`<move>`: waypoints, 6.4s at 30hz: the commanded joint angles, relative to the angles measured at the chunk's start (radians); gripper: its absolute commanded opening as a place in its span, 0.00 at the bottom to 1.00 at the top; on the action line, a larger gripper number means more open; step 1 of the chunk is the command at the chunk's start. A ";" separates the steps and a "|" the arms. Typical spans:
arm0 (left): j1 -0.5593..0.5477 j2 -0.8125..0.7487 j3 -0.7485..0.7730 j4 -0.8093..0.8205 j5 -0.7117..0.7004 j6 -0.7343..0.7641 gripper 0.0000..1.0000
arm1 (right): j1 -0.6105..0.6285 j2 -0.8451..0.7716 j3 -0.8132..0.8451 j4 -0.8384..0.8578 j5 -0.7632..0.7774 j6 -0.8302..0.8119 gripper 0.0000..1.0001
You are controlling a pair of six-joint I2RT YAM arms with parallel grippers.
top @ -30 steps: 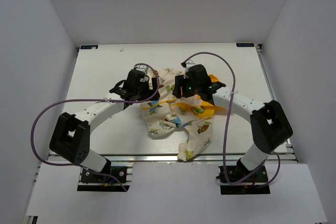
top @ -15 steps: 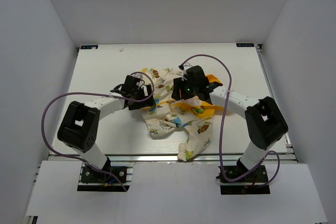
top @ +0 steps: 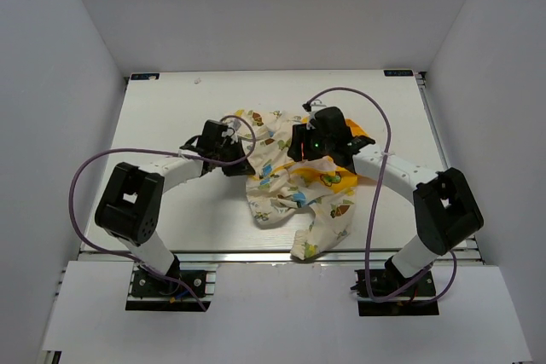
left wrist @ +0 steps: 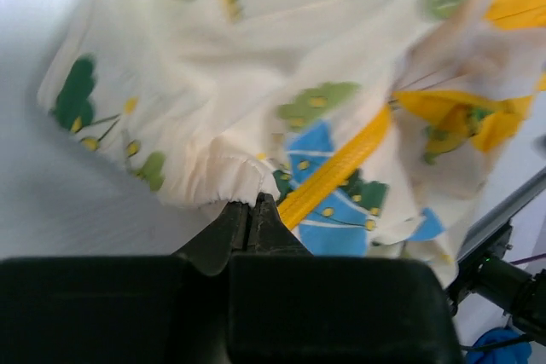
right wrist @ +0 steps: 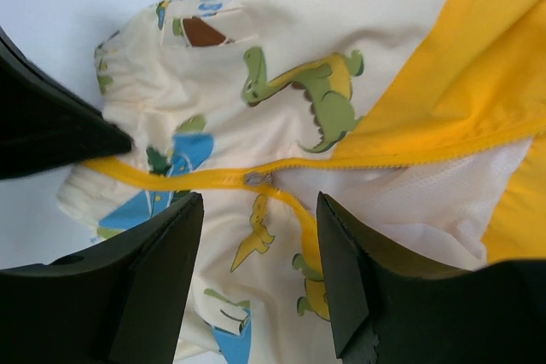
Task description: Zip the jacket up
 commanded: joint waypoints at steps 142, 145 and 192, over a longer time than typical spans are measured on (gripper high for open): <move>0.041 -0.288 0.645 -0.270 0.055 0.624 0.00 | -0.108 0.054 -0.107 0.267 -0.043 -0.187 0.00; 0.053 -0.301 0.605 -0.253 0.006 0.591 0.00 | -0.172 0.056 -0.101 0.212 0.000 -0.168 0.00; 0.294 -0.548 0.351 -0.625 -0.697 -0.075 0.98 | -0.501 -0.555 -0.018 -0.232 0.141 0.028 0.89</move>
